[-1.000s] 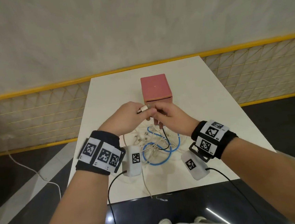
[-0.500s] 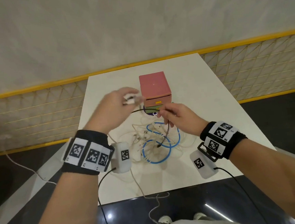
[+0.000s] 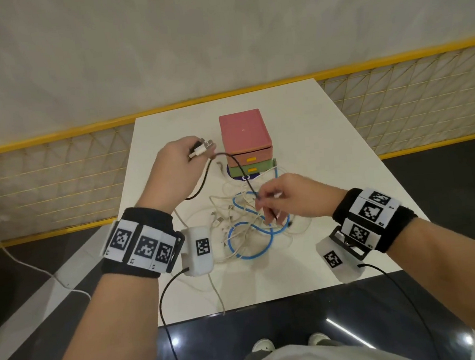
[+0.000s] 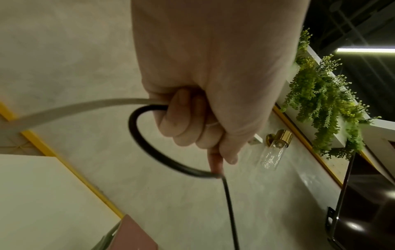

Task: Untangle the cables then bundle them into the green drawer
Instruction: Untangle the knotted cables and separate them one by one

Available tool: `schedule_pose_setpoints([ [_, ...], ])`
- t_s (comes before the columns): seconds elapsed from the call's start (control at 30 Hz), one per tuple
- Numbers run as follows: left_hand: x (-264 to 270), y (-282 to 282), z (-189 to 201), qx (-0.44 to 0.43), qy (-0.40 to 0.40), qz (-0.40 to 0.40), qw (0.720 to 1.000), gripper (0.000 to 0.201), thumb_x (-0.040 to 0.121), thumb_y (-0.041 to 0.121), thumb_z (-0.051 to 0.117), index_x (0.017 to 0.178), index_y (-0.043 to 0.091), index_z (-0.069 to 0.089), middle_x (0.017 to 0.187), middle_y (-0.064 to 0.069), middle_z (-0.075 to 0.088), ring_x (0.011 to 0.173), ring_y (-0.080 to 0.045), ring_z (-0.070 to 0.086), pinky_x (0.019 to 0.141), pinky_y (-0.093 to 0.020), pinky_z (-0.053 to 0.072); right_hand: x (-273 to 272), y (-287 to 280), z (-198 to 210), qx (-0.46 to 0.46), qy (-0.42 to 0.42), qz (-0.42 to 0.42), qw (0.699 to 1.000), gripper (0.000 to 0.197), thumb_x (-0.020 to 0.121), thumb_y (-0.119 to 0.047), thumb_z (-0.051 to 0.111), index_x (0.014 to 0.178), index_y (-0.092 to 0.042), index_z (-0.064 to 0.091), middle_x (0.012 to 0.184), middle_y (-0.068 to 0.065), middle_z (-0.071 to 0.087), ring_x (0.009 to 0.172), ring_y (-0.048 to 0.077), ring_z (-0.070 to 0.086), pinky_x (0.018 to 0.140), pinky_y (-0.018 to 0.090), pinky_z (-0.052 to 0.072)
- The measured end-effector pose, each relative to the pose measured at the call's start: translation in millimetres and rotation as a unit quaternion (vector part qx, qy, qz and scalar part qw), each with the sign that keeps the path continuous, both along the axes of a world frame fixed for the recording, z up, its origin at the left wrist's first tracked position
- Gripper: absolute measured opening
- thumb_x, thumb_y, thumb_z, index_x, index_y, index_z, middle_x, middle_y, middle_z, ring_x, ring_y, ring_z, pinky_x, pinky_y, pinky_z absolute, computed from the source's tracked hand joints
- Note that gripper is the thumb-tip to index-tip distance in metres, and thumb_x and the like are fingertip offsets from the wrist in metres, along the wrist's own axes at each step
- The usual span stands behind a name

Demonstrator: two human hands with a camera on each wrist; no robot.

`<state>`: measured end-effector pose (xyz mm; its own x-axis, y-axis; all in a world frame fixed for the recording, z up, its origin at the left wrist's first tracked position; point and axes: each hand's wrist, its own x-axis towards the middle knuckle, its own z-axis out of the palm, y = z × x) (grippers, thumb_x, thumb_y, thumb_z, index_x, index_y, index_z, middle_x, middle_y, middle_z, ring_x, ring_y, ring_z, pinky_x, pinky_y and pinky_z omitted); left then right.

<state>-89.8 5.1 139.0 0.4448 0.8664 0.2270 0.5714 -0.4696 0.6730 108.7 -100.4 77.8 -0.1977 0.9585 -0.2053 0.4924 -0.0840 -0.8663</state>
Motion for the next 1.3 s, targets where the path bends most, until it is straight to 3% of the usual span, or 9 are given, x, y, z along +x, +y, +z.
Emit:
schedule_pose_setpoints([
  [0.13,6,-17,4,-0.061,-0.022,-0.06,0.996,0.03,0.102,0.029,0.049,0.086,0.01,0.066,0.047,0.015,0.05,0.038,0.002,0.04,0.044,-0.012,0.029,-7,-21,2,-0.184,-0.089,0.202,0.958,0.034,0.091,-0.039,0.06,0.098,-0.008,0.072,0.091,0.002,0.074,0.088,0.018,0.071,0.073,0.029,0.059],
  [0.27,13,-27,-1,-0.171,-0.08,-0.099,0.977,0.041,0.104,0.038,0.04,0.074,0.013,0.051,0.051,0.008,0.042,0.049,-0.011,0.043,0.064,-0.033,0.046,-11,-12,4,-0.029,-0.204,0.107,0.973,0.047,0.087,-0.053,0.057,0.117,-0.018,0.064,0.11,-0.003,0.069,0.101,0.015,0.064,0.088,0.027,0.051],
  [0.4,20,-42,-5,-0.153,-0.053,-0.134,0.978,0.047,0.105,0.041,0.032,0.076,0.015,0.059,0.082,0.005,0.059,0.079,-0.001,0.055,0.085,-0.023,0.041,-39,2,11,0.04,0.017,0.062,0.997,0.06,0.089,-0.031,0.064,0.14,-0.015,0.038,0.138,-0.007,0.05,0.126,0.007,0.048,0.101,0.016,0.042],
  [0.53,19,-44,-8,-0.124,-0.096,-0.126,0.98,0.05,0.106,0.037,0.031,0.081,0.009,0.065,0.084,0.009,0.064,0.093,-0.004,0.062,0.095,-0.02,0.041,-73,-2,4,0.063,0.116,0.074,0.988,0.018,0.1,-0.012,0.042,0.112,0.001,0.048,0.104,0.017,0.065,0.099,0.025,0.062,0.09,0.038,0.05],
  [0.63,8,-41,-9,-0.171,-0.217,-0.073,0.958,0.046,0.106,0.034,0.032,0.067,0.016,0.048,0.055,0.011,0.046,0.054,-0.012,0.052,0.071,-0.033,0.054,-75,-13,-18,0.059,0.08,0.116,0.988,0.024,0.104,-0.013,0.031,0.097,-0.002,0.052,0.083,0.009,0.063,0.075,0.014,0.055,0.075,0.025,0.048],
  [0.73,-5,-39,-11,-0.236,-0.295,-0.024,0.926,0.035,0.105,0.039,0.034,0.077,0.02,0.043,0.053,0.012,0.027,0.045,-0.008,0.022,0.041,-0.022,0.027,-53,-18,-48,0.022,-0.062,0.188,0.98,0.027,0.103,-0.015,0.033,0.104,-0.004,0.058,0.102,0.009,0.065,0.094,0.017,0.058,0.09,0.026,0.044],
  [0.87,-7,-37,-19,-0.274,-0.279,-0.032,0.92,0.041,0.097,0.063,0.027,0.105,0.032,0.052,0.058,0.009,0.023,0.048,-0.009,0.016,0.042,-0.019,0.015,-4,-7,-83,0.013,-0.146,0.088,0.985,0.025,0.094,-0.005,0.048,0.112,-0.011,0.063,0.115,0.006,0.06,0.101,0.017,0.058,0.09,0.028,0.046],
  [1.03,9,-41,-34,-0.256,-0.221,-0.029,0.941,0.03,0.107,0.032,0.029,0.089,0.023,0.053,0.058,0.01,0.029,0.048,-0.01,0.02,0.043,-0.021,0.016,46,27,-107,0.048,-0.195,-0.189,0.961,0.025,0.087,0.0,0.044,0.095,-0.01,0.066,0.102,0.012,0.058,0.081,0.025,0.057,0.073,0.028,0.044],
  [1.3,30,-39,-43,-0.265,-0.191,0.003,0.945,0.027,0.108,0.026,0.029,0.123,0.022,0.052,0.066,0.002,0.033,0.051,-0.01,0.022,0.044,-0.024,0.019,36,56,-117,-0.131,-0.283,-0.106,0.944,0.032,0.094,-0.016,0.045,0.113,0.001,0.065,0.12,0.016,0.064,0.111,0.031,0.059,0.093,0.035,0.048],
])
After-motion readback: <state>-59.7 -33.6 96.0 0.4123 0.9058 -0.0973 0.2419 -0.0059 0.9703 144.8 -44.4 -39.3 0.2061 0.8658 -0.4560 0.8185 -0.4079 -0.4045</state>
